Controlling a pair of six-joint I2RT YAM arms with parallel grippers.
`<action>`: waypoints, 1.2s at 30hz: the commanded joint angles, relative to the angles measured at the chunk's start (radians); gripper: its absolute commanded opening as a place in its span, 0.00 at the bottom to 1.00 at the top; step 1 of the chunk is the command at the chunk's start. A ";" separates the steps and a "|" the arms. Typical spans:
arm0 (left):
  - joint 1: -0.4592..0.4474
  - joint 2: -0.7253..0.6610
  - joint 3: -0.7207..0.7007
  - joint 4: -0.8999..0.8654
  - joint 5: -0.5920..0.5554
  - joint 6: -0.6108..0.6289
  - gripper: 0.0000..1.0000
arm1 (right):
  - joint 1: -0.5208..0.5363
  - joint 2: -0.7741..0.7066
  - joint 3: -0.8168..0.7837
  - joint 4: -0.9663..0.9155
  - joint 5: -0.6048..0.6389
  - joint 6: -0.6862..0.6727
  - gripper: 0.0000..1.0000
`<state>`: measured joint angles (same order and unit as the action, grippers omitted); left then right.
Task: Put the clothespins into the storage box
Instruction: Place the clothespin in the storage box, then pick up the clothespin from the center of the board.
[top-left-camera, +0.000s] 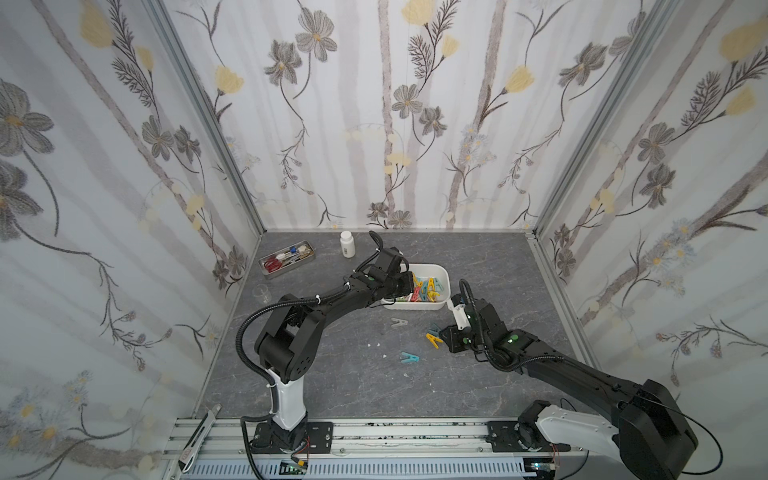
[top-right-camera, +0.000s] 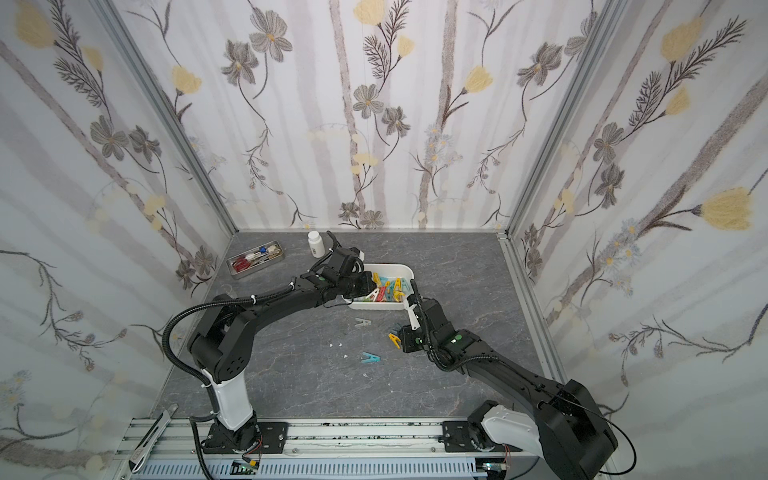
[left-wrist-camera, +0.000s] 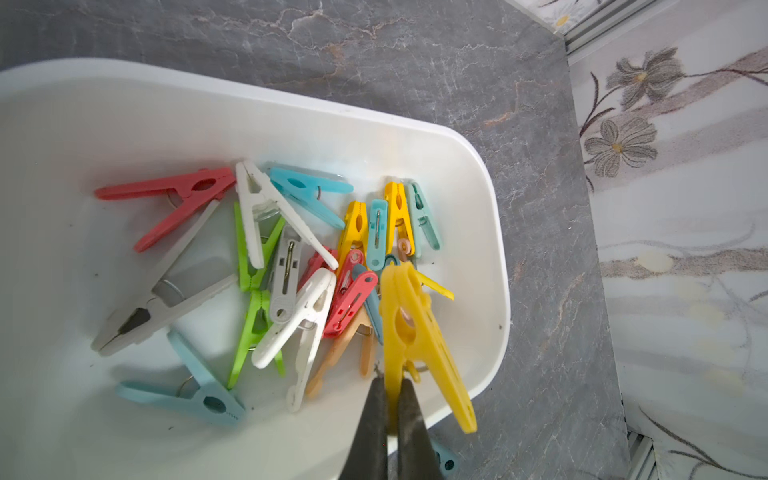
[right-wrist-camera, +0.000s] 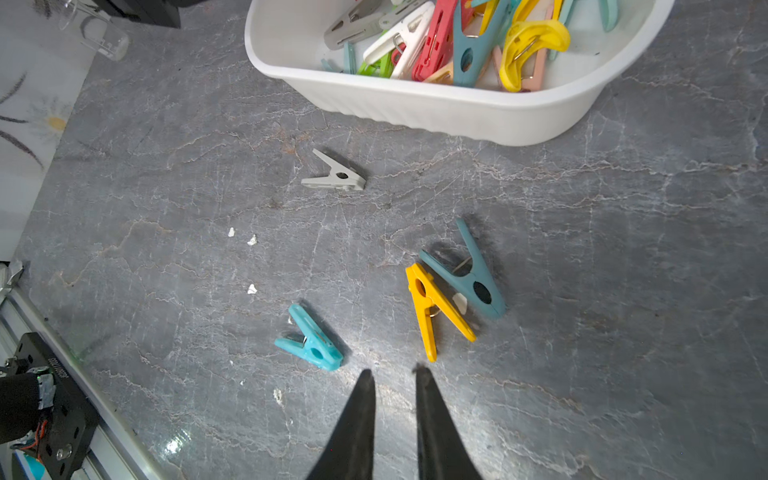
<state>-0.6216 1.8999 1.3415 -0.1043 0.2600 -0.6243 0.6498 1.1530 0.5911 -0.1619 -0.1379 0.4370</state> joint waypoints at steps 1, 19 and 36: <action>0.002 0.024 0.032 -0.014 0.006 0.015 0.05 | 0.002 -0.006 -0.001 0.002 0.011 0.006 0.21; 0.006 -0.026 0.045 -0.021 -0.021 0.023 0.34 | 0.002 -0.042 -0.027 0.002 0.021 0.002 0.21; 0.002 -0.224 -0.167 0.026 -0.049 -0.003 0.34 | 0.048 -0.008 -0.017 -0.070 0.057 -0.025 0.31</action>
<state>-0.6193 1.7073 1.2026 -0.1078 0.2279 -0.6109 0.6895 1.1332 0.5663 -0.1982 -0.1131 0.4278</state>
